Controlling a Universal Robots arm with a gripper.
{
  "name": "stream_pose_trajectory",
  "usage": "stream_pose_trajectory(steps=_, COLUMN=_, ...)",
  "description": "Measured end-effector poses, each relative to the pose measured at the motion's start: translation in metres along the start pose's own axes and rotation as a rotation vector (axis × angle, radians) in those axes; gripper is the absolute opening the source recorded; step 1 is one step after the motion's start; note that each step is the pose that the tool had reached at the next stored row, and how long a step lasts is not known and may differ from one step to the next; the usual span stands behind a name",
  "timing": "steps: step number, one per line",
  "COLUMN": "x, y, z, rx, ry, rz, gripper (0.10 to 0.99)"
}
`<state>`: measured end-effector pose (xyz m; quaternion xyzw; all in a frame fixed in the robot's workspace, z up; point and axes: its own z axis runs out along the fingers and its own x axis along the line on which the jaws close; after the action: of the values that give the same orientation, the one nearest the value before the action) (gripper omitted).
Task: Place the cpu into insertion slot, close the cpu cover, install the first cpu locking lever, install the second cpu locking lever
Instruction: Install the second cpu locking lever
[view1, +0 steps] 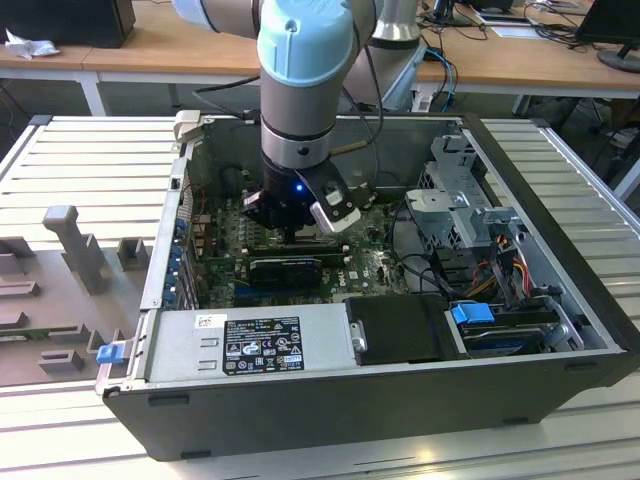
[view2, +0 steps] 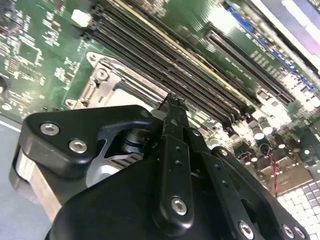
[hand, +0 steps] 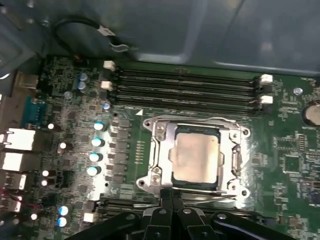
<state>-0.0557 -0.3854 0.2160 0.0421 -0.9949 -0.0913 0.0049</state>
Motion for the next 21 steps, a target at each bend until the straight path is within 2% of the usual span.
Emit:
stream_pose_trajectory(steps=1, x=0.0018, y=-0.0010, z=0.0000, rx=-0.003, ry=-0.0002, rz=0.000, gripper=0.106)
stream_pose_trajectory(steps=3, x=0.0064, y=-0.0048, z=-0.0001, rx=-0.021, ry=-0.0014, rz=-0.002, gripper=0.106)
stream_pose_trajectory(steps=4, x=0.0075, y=-0.0066, z=-0.0001, rx=-0.037, ry=-0.0020, rz=-0.006, gripper=0.106)
stream_pose_trajectory(steps=6, x=0.0129, y=-0.0147, z=-0.0006, rx=-0.071, ry=-0.0040, rz=-0.012, gripper=0.106)
stream_pose_trajectory(steps=7, x=0.0159, y=-0.0193, z=-0.0004, rx=-0.094, ry=-0.0059, rz=-0.013, gripper=0.106)
stream_pose_trajectory(steps=8, x=0.0176, y=-0.0204, z=0.0008, rx=-0.102, ry=-0.0064, rz=-0.014, gripper=0.106)
stream_pose_trajectory(steps=12, x=0.0188, y=-0.0224, z=0.0084, rx=-0.116, ry=-0.0073, rz=-0.015, gripper=0.106)
stream_pose_trajectory(steps=14, x=0.0192, y=-0.0225, z=0.0100, rx=-0.120, ry=-0.0077, rz=-0.015, gripper=0.106)
stream_pose_trajectory(steps=16, x=0.0201, y=-0.0222, z=0.0121, rx=-0.129, ry=-0.0085, rz=-0.016, gripper=0.106)
stream_pose_trajectory(steps=21, x=0.0202, y=-0.0211, z=0.0149, rx=-0.138, ry=-0.0091, rz=-0.016, gripper=0.106)
